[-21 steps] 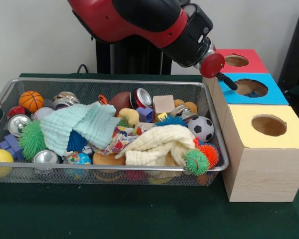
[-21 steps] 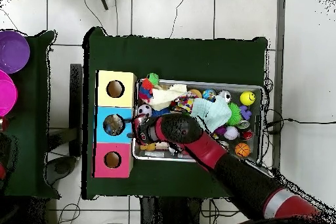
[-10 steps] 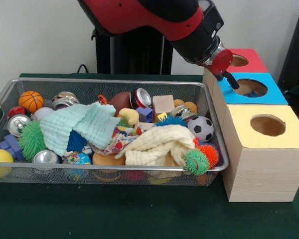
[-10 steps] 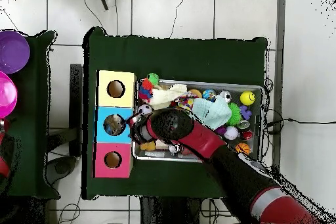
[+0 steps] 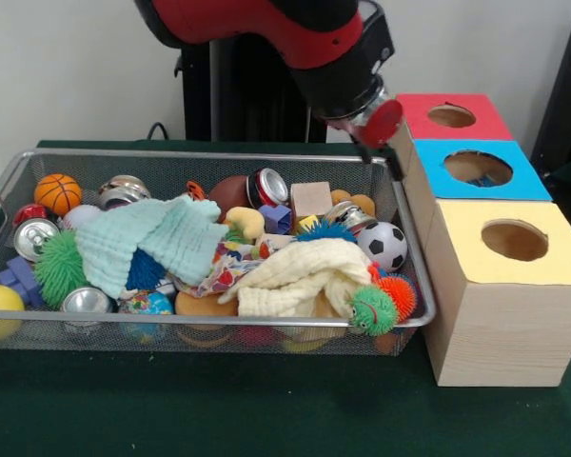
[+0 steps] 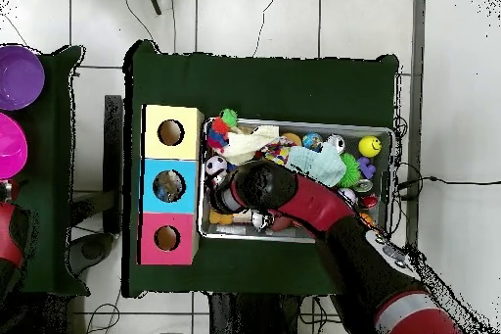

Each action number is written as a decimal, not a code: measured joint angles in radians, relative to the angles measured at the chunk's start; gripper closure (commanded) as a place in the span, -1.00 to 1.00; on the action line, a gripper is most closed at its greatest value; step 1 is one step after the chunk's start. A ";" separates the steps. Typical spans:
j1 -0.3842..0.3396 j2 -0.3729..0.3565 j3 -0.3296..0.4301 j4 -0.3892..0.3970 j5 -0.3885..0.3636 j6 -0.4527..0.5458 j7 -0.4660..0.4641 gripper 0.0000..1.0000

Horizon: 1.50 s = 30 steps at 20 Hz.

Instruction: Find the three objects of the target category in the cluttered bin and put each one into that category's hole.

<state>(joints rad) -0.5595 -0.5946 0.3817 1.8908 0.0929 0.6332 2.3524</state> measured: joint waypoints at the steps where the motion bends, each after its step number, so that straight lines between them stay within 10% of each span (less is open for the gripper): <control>1: -0.001 -0.001 -0.017 -0.007 -0.017 -0.002 0.000 -1.00; 12: -0.008 -0.010 -0.200 -0.070 -0.162 -0.061 0.000 -1.00; 30: 0.003 -0.022 -0.285 -0.090 -0.226 -0.141 0.000 -1.00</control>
<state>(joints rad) -0.5569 -0.6171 0.0964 1.8005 -0.1330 0.4923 2.3524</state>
